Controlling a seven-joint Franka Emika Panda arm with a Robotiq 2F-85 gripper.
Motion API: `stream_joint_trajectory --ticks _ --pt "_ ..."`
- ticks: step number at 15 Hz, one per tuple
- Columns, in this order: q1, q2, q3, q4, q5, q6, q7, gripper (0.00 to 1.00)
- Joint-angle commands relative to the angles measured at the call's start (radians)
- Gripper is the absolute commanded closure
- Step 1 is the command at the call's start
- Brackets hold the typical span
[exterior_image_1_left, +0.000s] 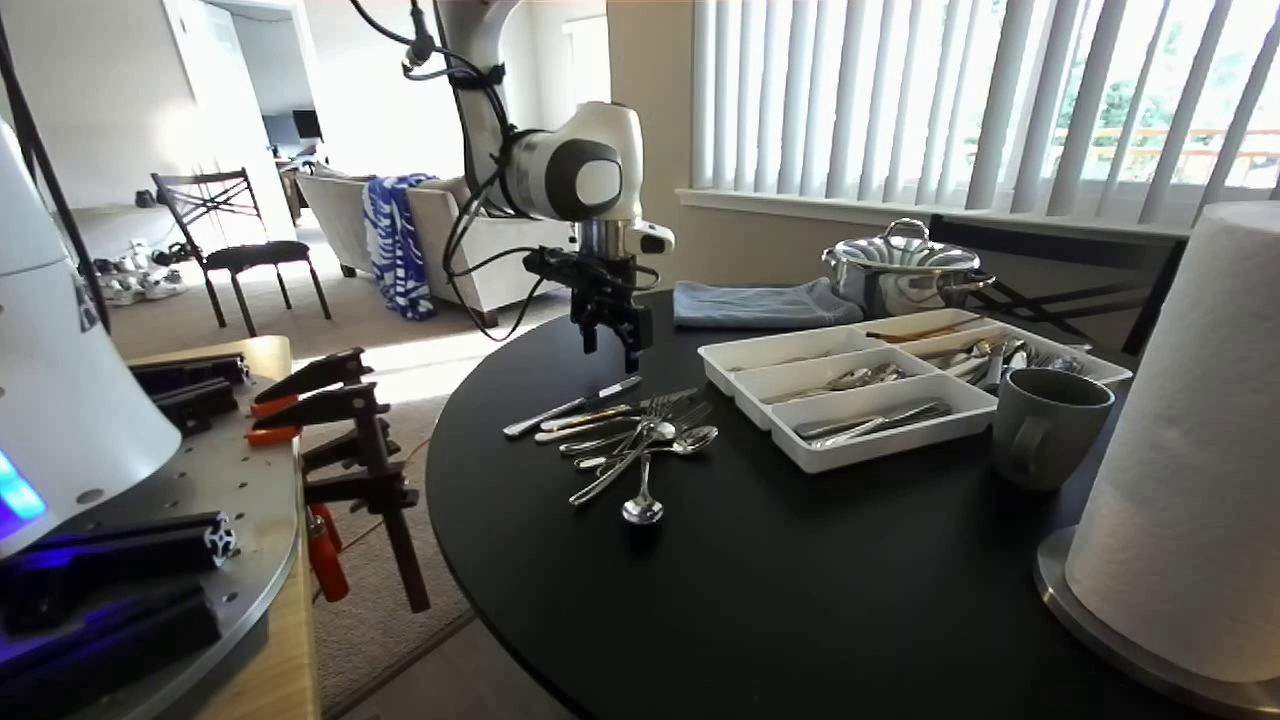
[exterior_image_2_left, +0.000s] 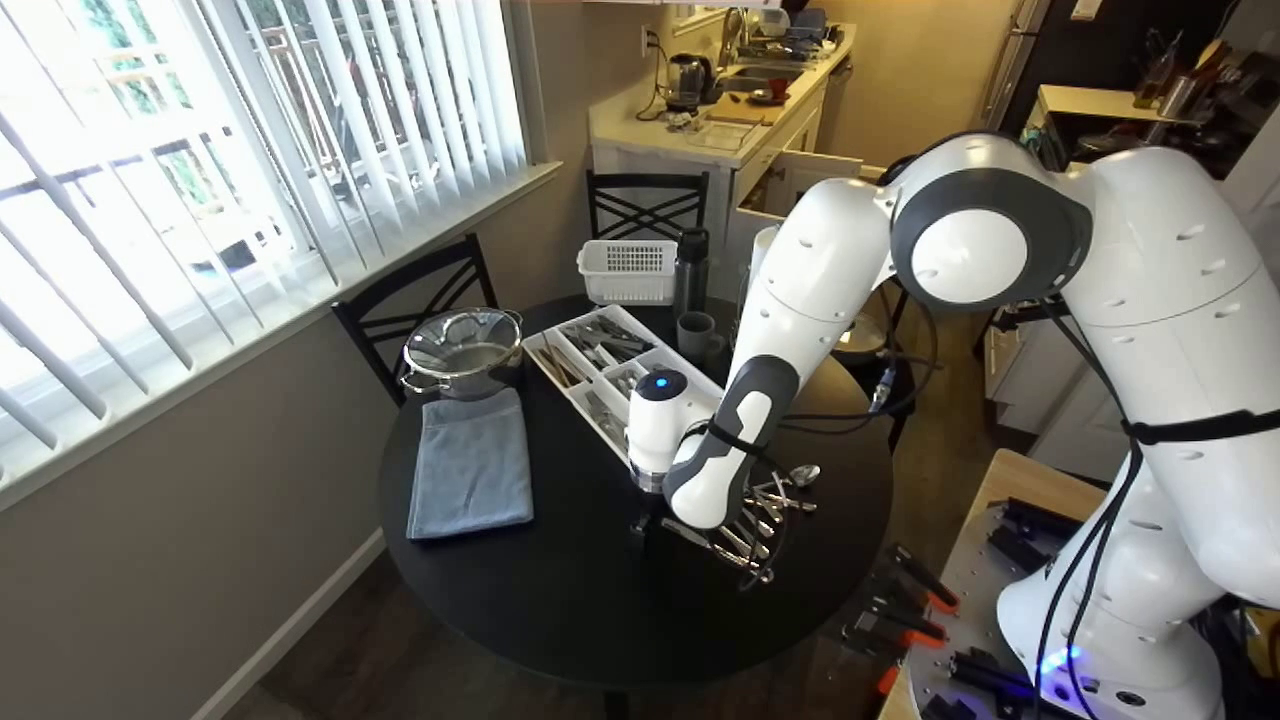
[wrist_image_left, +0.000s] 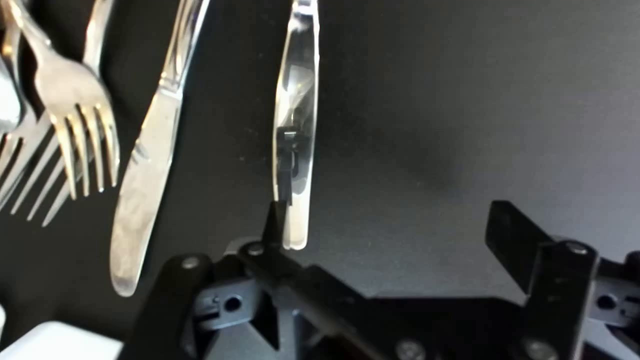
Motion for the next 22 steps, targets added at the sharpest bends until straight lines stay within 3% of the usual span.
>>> stream_joint_trajectory --ticks 1,5,9,15,19,22 --pt "-0.02 -0.014 0.023 -0.069 0.065 0.045 -0.023 0.0" --pt "-0.048 -0.032 0.037 -0.149 0.108 0.123 -0.033 0.0" --pt "-0.139 -0.009 0.099 -0.187 0.129 0.17 -0.068 0.0" --pt "-0.171 -0.059 0.11 -0.268 0.101 0.31 -0.094 0.0" --pt "-0.217 -0.064 0.16 -0.295 0.076 0.402 -0.13 0.0" --pt "-0.246 -0.088 0.189 -0.338 0.086 0.376 -0.115 0.0"
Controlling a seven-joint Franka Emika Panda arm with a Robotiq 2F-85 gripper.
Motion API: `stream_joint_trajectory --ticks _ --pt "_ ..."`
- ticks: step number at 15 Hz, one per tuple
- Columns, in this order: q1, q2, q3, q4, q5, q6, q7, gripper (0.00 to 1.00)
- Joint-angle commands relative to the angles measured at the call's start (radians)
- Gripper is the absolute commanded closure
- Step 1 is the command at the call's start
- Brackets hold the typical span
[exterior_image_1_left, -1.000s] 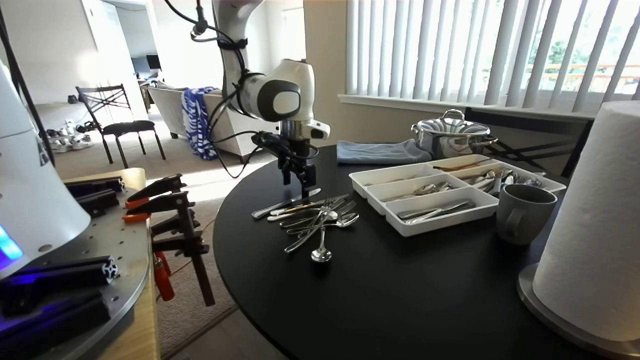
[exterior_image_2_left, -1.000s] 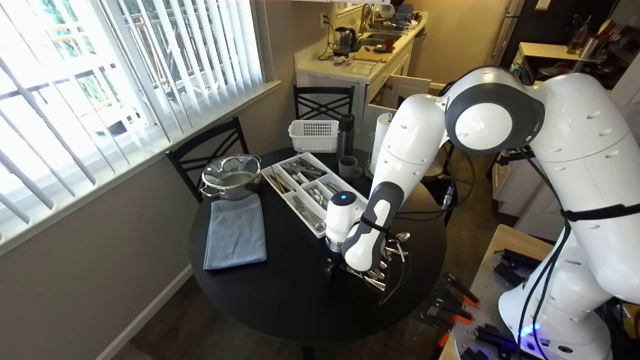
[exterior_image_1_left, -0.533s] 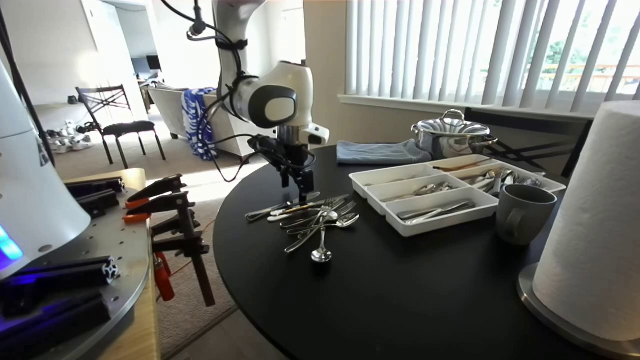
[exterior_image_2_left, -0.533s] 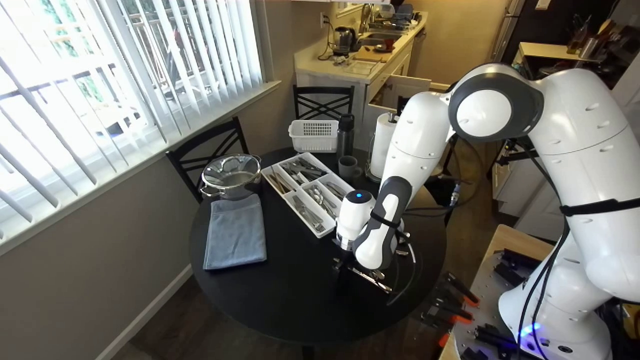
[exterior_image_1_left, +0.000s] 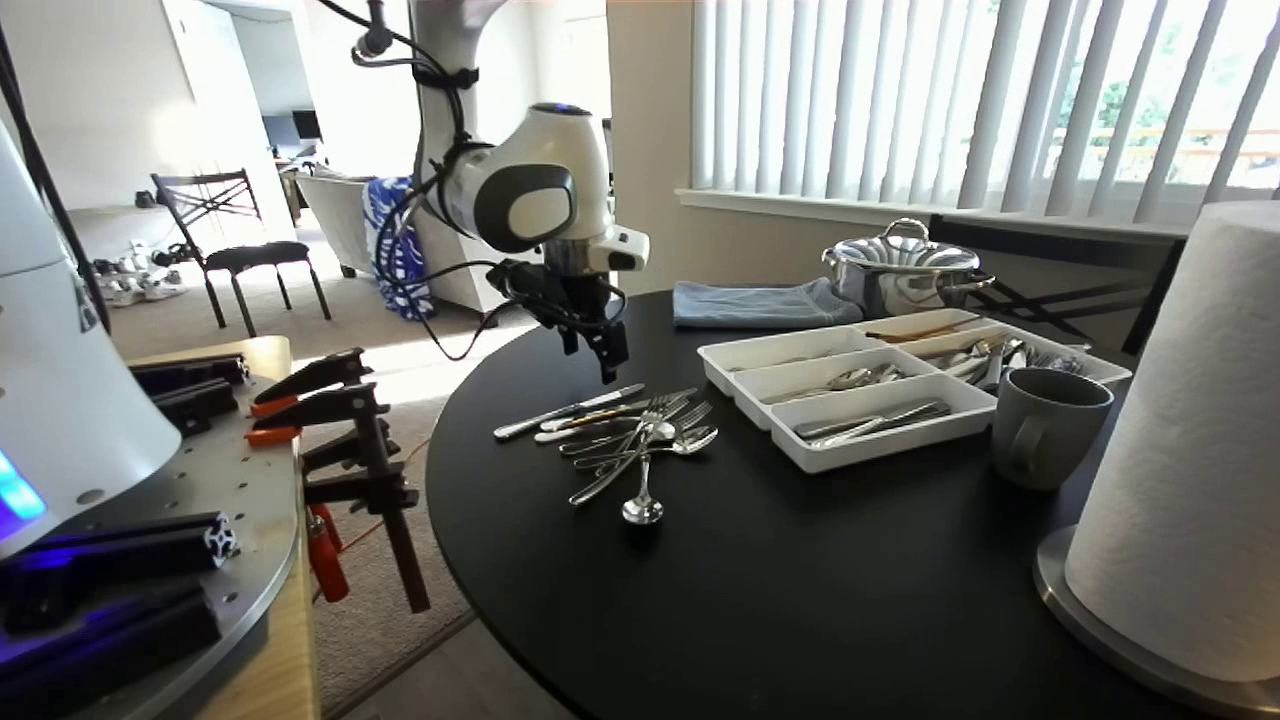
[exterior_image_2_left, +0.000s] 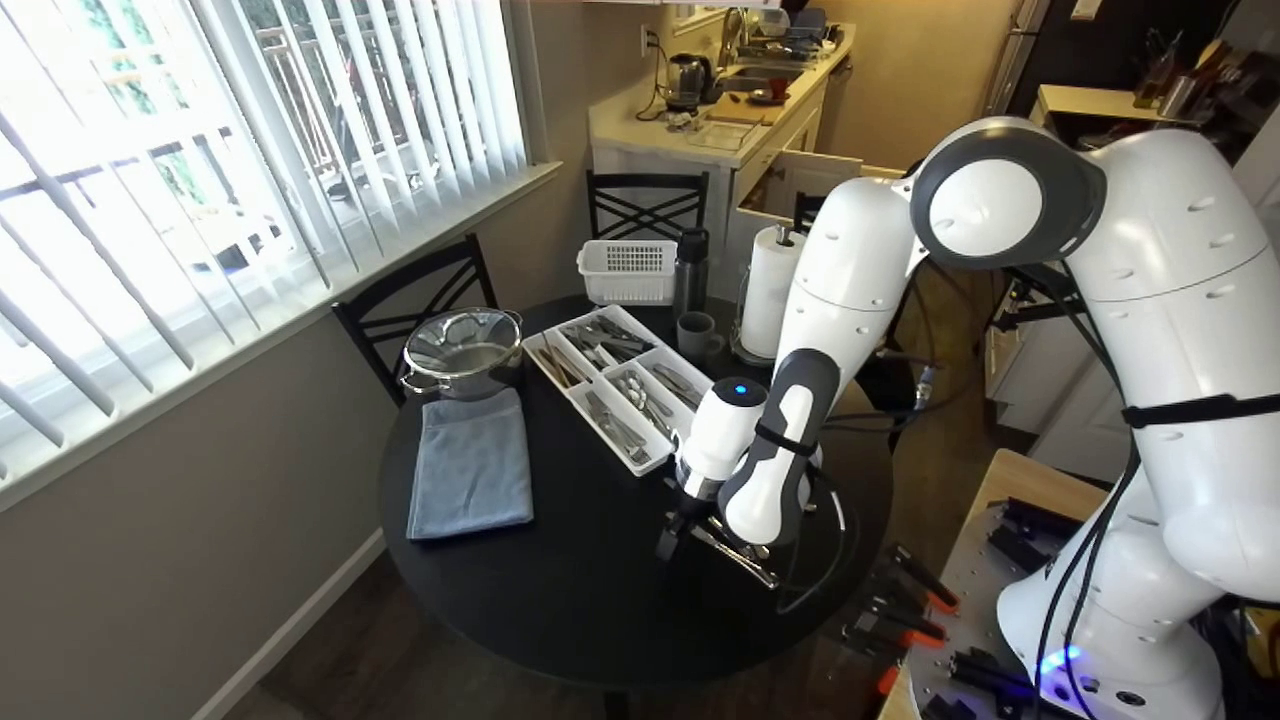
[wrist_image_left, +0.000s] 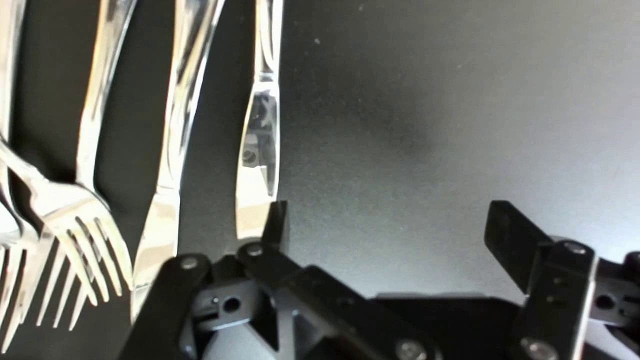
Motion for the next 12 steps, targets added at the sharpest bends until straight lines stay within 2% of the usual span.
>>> stream_joint_trajectory --ticks 1,6,12 --pt "-0.052 -0.062 0.04 -0.1 0.01 0.009 -0.011 0.0" --pt "-0.08 -0.082 0.048 -0.164 0.025 -0.008 0.009 0.0" --pt "-0.07 -0.069 0.027 -0.133 0.033 -0.091 0.006 0.0"
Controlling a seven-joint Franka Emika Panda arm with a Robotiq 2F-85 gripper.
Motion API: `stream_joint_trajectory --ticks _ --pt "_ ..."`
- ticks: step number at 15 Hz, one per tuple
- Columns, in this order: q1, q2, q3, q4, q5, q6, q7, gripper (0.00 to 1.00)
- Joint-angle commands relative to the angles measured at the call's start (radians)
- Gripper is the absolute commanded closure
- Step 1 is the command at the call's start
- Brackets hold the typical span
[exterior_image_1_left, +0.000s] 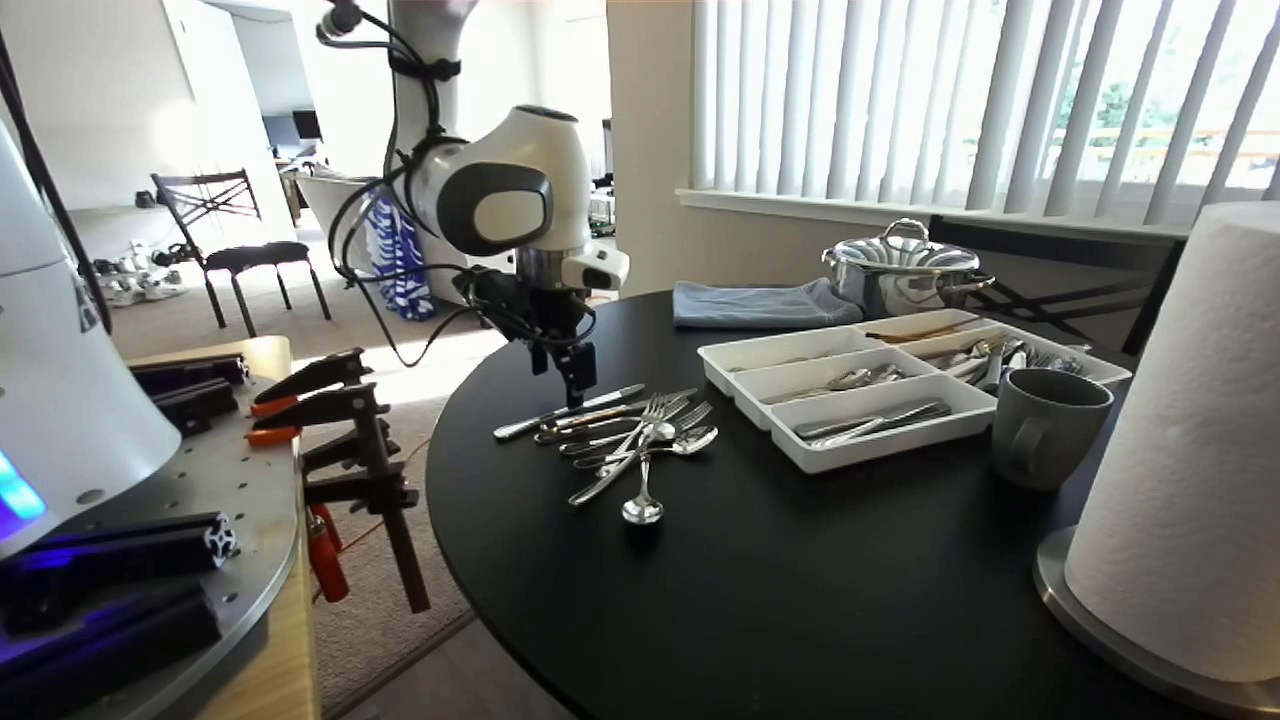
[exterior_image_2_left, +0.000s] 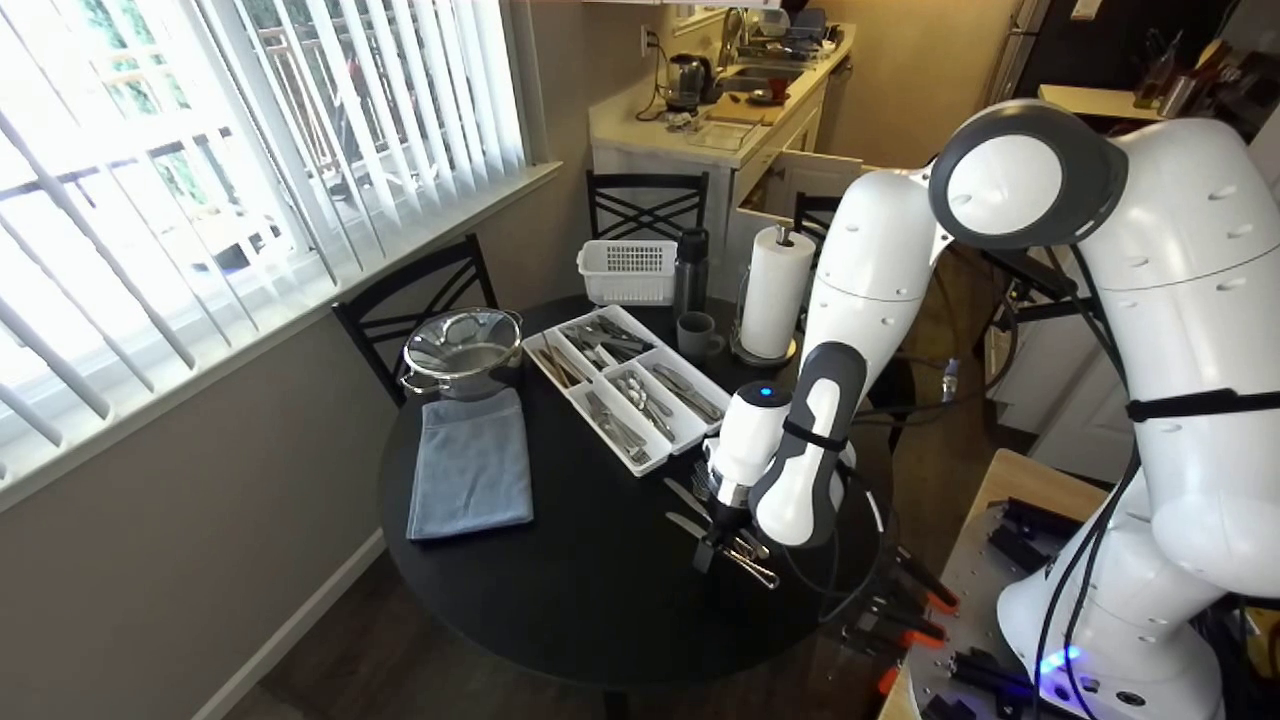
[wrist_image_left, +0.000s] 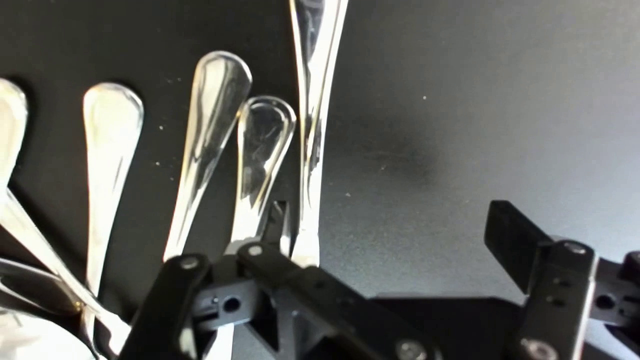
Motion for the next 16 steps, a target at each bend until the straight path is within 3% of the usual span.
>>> stream_joint_trajectory --ticks 1,11,16 --pt "0.001 -0.023 -0.003 -0.003 0.03 -0.063 0.001 0.0" --pt "-0.006 0.054 -0.001 0.112 0.039 -0.161 -0.027 0.0" --pt "-0.007 0.088 -0.006 0.131 0.045 -0.151 -0.023 0.0"
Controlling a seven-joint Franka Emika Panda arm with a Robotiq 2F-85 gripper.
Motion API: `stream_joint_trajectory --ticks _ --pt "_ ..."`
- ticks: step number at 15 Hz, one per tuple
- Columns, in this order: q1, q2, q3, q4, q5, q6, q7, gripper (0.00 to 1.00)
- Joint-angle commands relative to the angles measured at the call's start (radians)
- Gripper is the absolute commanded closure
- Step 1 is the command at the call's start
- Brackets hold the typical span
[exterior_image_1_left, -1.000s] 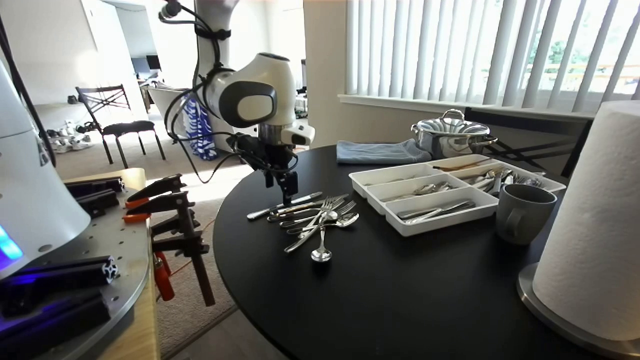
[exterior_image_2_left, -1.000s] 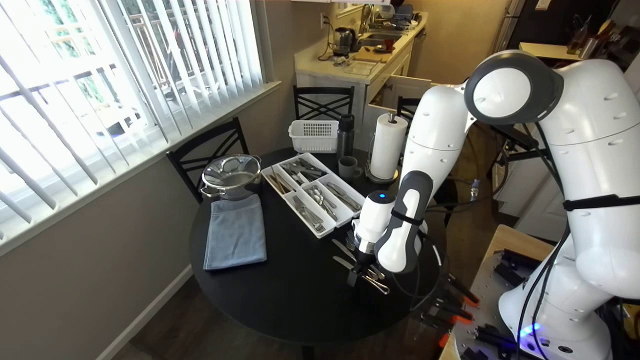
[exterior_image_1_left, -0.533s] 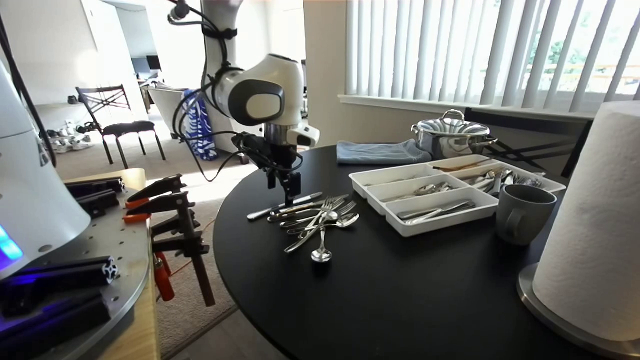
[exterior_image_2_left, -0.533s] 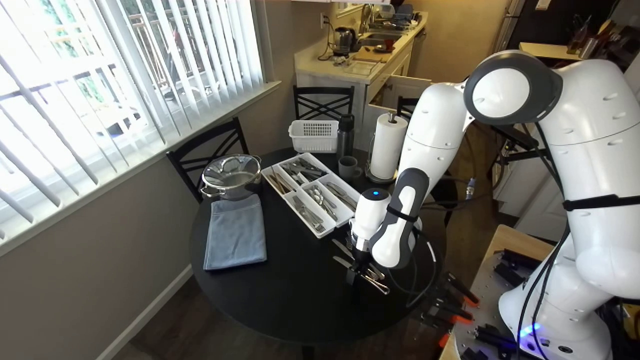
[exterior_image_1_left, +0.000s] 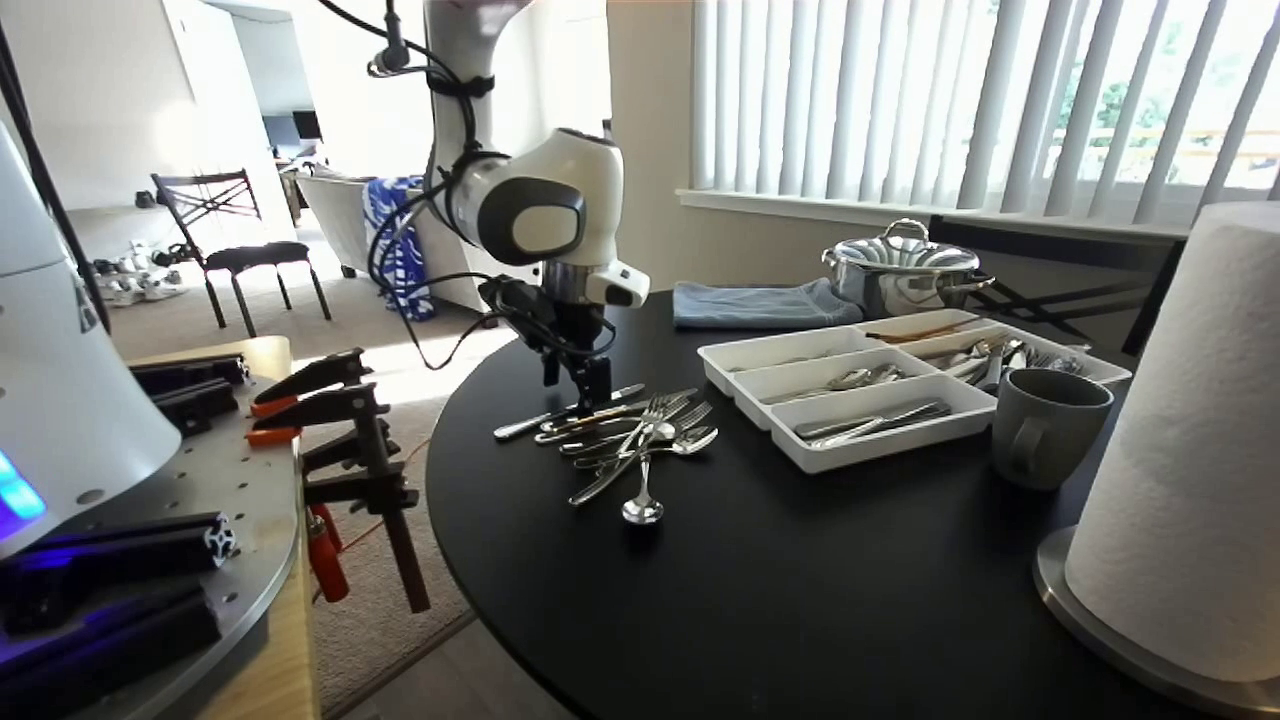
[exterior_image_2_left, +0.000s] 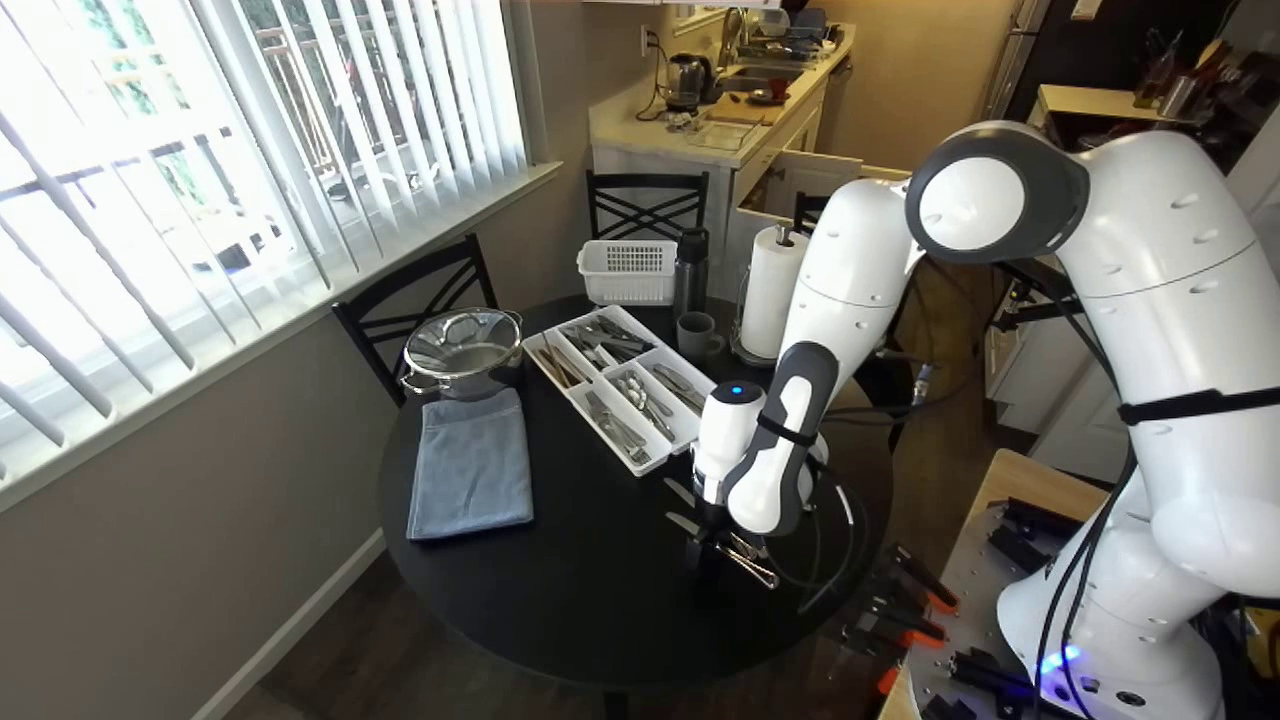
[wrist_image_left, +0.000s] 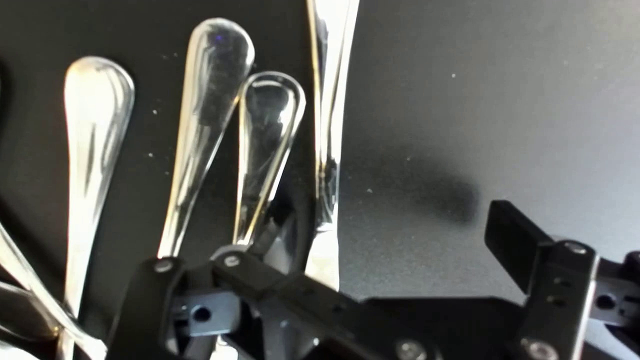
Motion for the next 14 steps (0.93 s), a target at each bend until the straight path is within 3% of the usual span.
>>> stream_joint_trajectory --ticks 1,9,14 --pt "-0.008 0.014 0.004 -0.003 0.042 0.001 -0.021 0.0" --pt "0.016 -0.067 -0.044 -0.138 0.072 0.088 0.01 0.0" --pt "0.095 -0.121 -0.093 -0.148 0.045 0.075 -0.003 0.0"
